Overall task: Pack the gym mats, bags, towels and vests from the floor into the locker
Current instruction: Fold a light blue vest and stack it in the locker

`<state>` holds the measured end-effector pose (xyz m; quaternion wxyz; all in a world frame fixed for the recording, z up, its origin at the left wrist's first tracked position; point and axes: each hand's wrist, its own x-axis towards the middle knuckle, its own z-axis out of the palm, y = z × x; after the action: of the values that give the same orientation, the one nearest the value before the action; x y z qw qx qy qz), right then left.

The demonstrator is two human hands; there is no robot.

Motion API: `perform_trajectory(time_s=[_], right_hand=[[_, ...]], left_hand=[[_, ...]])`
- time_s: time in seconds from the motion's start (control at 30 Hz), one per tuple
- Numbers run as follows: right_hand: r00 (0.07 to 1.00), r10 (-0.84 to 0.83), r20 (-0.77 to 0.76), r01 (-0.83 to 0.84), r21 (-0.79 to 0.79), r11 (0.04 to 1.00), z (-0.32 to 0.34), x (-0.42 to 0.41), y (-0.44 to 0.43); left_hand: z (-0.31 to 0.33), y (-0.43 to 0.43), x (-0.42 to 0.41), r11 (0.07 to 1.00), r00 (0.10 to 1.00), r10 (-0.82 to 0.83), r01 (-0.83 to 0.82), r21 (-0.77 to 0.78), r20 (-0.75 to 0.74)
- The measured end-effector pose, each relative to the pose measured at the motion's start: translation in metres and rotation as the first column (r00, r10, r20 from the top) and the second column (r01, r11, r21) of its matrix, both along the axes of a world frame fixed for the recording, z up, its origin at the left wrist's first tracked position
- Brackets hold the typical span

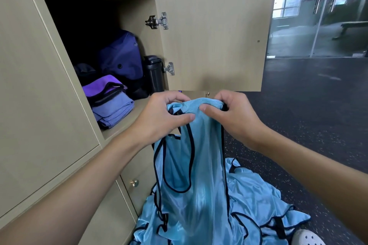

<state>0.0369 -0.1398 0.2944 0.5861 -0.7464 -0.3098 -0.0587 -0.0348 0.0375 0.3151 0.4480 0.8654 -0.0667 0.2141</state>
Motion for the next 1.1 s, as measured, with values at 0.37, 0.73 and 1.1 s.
perform_trajectory(time_s=[0.37,0.73,1.1], right_hand=[[0.998,0.005,-0.063,0.003,0.123,0.992,0.001,0.004,-0.004],[1.000,0.005,0.005,-0.005,0.081,0.997,0.009,0.000,-0.015],[0.999,0.045,0.000,-0.044,0.103,0.994,0.013,-0.005,-0.019]], left_hand=[[0.001,-0.005,-0.007,0.999,0.998,-0.023,0.020,-0.043,-0.055],[0.000,-0.003,-0.005,0.995,0.994,0.069,-0.075,0.066,0.087],[0.002,-0.008,-0.004,1.000,0.997,0.017,-0.017,0.000,0.078]])
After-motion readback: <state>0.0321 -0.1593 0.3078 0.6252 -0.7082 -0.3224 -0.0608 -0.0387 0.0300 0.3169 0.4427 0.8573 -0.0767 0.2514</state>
